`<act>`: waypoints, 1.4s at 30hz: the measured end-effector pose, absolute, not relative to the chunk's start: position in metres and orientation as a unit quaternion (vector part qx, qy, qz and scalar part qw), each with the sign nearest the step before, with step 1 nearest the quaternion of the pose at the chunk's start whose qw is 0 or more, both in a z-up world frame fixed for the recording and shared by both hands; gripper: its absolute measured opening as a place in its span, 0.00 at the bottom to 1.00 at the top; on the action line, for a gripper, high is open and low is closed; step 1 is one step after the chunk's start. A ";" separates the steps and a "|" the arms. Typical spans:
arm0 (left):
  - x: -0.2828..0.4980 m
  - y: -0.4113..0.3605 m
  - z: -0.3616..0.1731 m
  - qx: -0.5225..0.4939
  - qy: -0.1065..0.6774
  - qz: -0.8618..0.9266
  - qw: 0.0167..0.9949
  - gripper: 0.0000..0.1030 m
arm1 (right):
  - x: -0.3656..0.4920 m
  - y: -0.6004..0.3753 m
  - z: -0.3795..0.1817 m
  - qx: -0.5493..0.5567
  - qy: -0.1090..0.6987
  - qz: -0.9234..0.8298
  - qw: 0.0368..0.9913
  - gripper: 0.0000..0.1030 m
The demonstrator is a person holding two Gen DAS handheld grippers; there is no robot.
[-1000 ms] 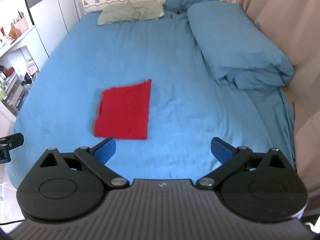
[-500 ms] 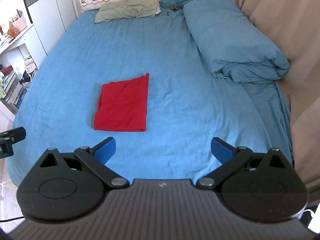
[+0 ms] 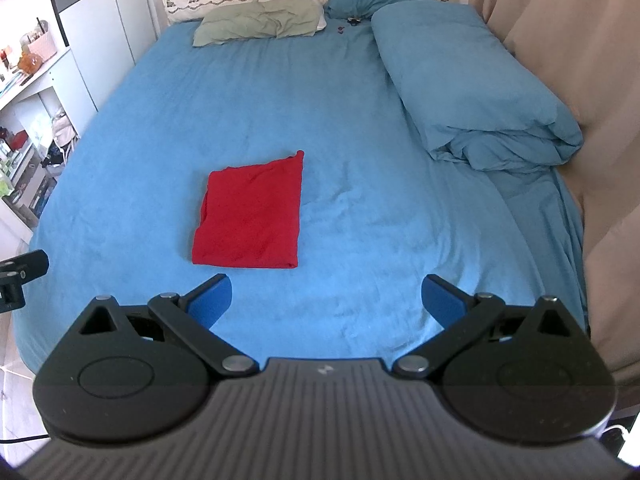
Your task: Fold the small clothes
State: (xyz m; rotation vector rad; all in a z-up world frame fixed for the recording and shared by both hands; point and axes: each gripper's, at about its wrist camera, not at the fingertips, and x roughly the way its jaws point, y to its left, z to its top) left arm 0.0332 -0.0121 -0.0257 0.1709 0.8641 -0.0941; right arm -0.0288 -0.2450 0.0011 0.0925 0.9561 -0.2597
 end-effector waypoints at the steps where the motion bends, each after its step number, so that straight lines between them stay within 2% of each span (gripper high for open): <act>1: 0.034 -0.012 -0.026 0.083 0.419 -0.045 0.903 1.00 | -0.029 -0.245 0.001 0.045 0.459 -0.125 0.878 1.00; 42: 0.028 -0.005 -0.023 0.078 0.417 -0.053 0.904 1.00 | -0.033 -0.240 0.005 0.048 0.459 -0.130 0.878 1.00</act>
